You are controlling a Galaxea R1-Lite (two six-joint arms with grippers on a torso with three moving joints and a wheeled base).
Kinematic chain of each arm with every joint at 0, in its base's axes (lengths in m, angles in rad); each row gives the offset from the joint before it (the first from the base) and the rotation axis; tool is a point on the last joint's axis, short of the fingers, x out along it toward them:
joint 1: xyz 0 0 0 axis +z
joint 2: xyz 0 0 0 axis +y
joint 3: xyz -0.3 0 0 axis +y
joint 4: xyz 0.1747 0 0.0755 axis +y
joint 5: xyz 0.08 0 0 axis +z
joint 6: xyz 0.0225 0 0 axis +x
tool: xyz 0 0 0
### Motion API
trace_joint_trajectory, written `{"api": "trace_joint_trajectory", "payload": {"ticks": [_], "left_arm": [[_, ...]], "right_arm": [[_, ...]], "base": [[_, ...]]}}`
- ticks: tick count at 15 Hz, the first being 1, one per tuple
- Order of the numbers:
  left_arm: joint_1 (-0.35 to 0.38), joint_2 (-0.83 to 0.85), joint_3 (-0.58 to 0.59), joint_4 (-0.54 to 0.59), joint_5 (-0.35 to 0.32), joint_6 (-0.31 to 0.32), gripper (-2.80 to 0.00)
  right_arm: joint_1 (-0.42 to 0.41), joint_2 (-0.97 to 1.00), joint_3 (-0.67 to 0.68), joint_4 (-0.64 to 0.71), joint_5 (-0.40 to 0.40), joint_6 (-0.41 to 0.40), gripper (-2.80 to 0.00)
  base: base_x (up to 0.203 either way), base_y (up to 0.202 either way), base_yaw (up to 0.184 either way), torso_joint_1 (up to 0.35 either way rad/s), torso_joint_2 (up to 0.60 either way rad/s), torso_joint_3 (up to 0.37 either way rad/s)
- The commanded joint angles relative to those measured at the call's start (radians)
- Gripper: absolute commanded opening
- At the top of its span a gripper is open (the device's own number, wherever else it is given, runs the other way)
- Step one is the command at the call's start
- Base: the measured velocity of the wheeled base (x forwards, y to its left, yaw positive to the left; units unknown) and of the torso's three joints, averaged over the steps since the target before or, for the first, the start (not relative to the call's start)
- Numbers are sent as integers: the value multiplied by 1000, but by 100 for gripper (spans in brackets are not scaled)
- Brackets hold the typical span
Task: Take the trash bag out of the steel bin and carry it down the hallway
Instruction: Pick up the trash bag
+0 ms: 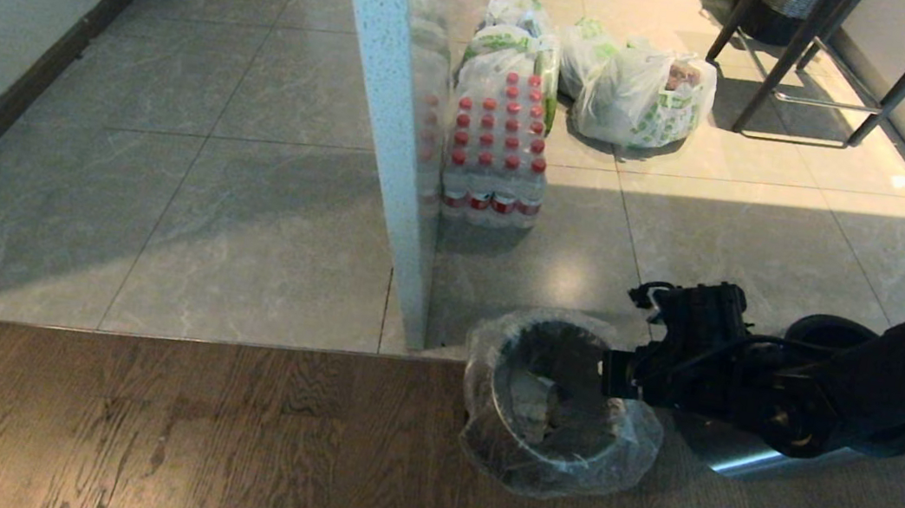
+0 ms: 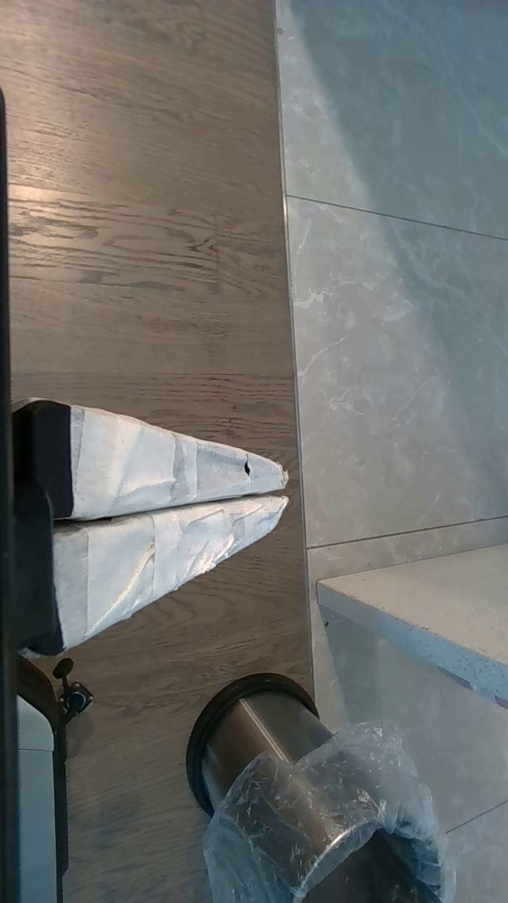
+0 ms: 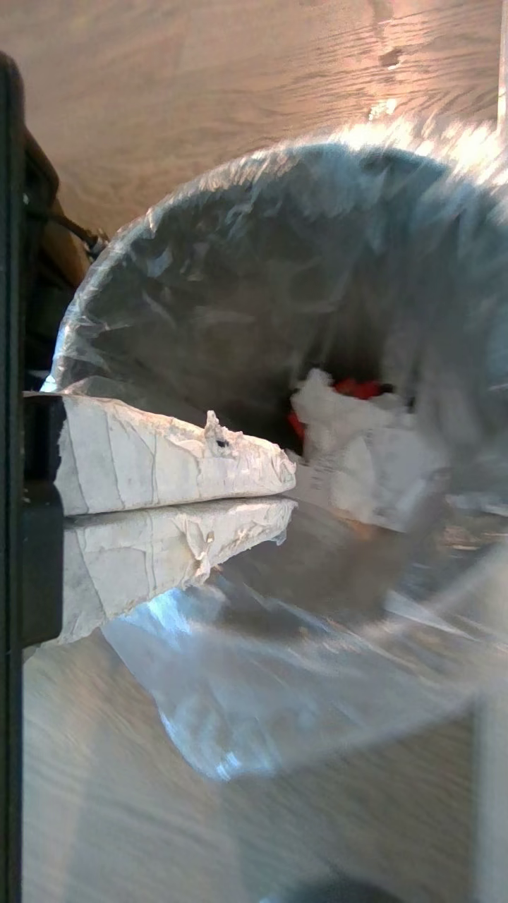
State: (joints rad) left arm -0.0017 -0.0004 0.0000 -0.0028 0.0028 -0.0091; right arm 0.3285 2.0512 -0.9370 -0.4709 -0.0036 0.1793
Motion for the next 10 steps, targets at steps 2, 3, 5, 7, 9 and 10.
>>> {"api": "trace_joint_trajectory", "payload": {"ticks": [2, 3, 5, 7, 9, 10], "left_arm": [[0, 0, 2, 0, 0, 0, -280], [0, 0, 2, 0, 0, 0, -280], [0, 0, 0, 0, 0, 0, -280], [0, -1, 2, 0, 0, 0, -280], [0, 0, 2, 0, 0, 0, -280], [0, 0, 1, 0, 0, 0, -280]], "right_arm": [[-45, -65, 35, 23, -2, -30, -280], [-50, -70, 40, 32, -3, -37, -280], [-61, -90, 57, 49, -3, -49, -280], [-72, -81, 63, 54, -2, -55, -280], [-72, -56, 50, 57, -1, -56, -280], [-72, -46, 41, 65, 1, -55, -280]], "base": [[0, 0, 0, 0, 0, 0], [0, 0, 0, 0, 0, 0], [0, 0, 0, 0, 0, 0], [0, 0, 0, 0, 0, 0], [0, 0, 0, 0, 0, 0], [0, 0, 0, 0, 0, 0]]}}
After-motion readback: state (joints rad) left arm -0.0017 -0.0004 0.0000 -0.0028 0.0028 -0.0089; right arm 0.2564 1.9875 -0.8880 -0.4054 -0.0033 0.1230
